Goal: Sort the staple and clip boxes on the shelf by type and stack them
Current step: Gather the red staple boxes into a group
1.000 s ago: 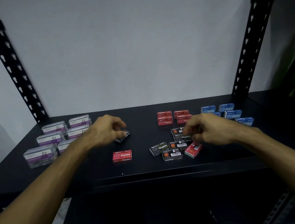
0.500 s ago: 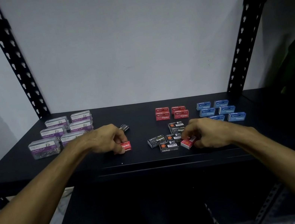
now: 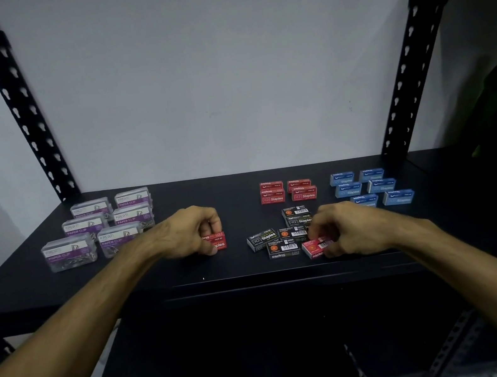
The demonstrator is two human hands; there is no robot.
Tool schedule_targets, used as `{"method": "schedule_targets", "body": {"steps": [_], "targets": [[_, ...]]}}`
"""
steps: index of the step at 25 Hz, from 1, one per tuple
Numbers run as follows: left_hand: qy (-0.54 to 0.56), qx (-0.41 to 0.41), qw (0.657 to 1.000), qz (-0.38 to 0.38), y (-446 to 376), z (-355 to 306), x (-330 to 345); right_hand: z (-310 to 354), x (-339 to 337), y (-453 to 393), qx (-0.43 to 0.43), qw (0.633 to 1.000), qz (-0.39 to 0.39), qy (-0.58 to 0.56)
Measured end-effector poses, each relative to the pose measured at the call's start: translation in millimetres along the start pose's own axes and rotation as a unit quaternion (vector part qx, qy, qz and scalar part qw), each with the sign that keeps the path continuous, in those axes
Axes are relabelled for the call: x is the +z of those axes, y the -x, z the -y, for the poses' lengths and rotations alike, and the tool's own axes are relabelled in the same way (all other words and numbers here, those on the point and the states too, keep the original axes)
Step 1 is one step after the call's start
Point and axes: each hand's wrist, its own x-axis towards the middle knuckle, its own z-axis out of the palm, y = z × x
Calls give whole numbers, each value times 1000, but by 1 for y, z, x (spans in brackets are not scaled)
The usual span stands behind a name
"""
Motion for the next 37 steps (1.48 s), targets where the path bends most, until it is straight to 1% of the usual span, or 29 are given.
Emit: {"method": "schedule_targets", "body": {"steps": [2,6,10,12,16,22,25,27,30,34,35,37], "targets": [[-3,7,1000,-9,-1,1,1,1,-2,0,2,1000,8,-9],[-6,11,999,-31,-3,4,3,3,-5,-3,16,997,35,-66],[-8,10,999,-36,-5,5,3,5,-5,-5,25,995,48,-88],[-15,9,999,-29,-5,7,2,3,-4,-5,34,994,40,-100],[-20,4,1000,-21,-7,7,2,-1,-2,-5,34,992,-12,-120],[-54,-4,998,-16,-11,6,1,-6,2,-10,-1,997,-21,-75],[-45,-1,999,-1,-15,2,-1,-7,0,-12,-7,997,-5,-77],[-33,8,999,-7,-19,-4,-3,-7,-6,-12,-11,997,-5,-78],[-17,29,999,-35,-32,-18,-4,-10,-19,-16,-5,996,-41,-80],[15,43,996,-71,-58,-39,-1,-19,-29,-37,16,989,-148,2],[18,47,995,-81,-64,-44,2,-21,-29,-43,24,985,-167,24],[19,55,993,-101,-75,-53,8,-25,-28,-57,49,981,-181,51]]}}
